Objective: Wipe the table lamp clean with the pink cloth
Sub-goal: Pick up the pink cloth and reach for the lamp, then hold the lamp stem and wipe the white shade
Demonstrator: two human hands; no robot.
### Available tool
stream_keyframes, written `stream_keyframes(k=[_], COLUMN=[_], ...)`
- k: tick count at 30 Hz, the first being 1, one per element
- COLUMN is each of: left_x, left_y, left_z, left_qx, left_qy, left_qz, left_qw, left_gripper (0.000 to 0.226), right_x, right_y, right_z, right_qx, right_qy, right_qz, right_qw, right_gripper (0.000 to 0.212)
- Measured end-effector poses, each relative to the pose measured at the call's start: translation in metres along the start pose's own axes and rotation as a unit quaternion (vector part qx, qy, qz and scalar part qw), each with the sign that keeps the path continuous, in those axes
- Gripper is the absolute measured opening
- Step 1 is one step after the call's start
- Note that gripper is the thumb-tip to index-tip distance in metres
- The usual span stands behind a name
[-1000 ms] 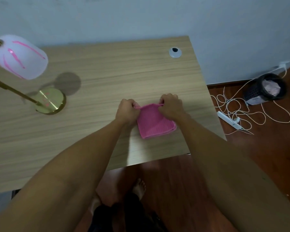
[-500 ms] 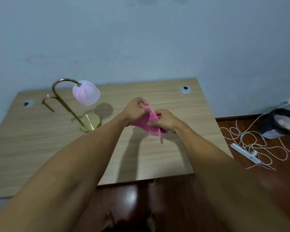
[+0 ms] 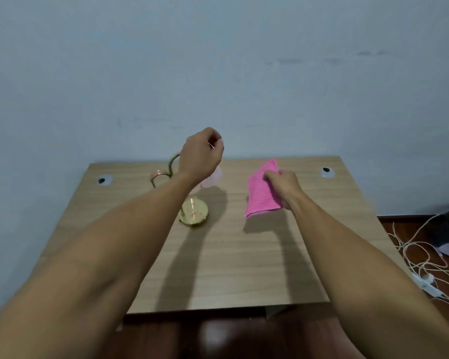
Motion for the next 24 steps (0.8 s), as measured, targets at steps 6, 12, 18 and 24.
stream_keyframes(k=[6, 12, 18, 24], left_x=[-0.017, -0.023, -0.036, -0.044], left_y=[0.074, 0.087, 0.075, 0.075], left_z=[0.07, 0.121, 0.134, 0.146], left_qx=[-0.05, -0.095, -0.11, -0.126], left_qy=[0.002, -0.01, -0.042, -0.082], left_qz=[0.019, 0.179, 0.233, 0.22], left_qw=[0.999, 0.979, 0.965, 0.964], left_gripper=[0.041, 0.049, 0.039, 0.045], right_x=[0.002, 0.008, 0.026, 0.035], right_y=[-0.06, -0.111, -0.166, -0.197], right_z=[0.022, 0.036, 0.044, 0.013], right_qx=[-0.119, -0.098, -0.098, -0.09], right_qy=[-0.031, 0.031, 0.11, 0.206], right_qz=[-0.085, -0.106, -0.002, -0.037], right_qw=[0.989, 0.989, 0.989, 0.974], right_gripper=[0.021, 0.016, 0.023, 0.049])
Point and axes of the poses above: each hand's wrist, its own x-axis away from the middle knuckle, its own y-axis out of the back of the hand, z = x × y, the point moved 1 cm from there along -x, towards the middle knuckle, and after that the axes turned 4 degrees about y, right-handed, at the moved point
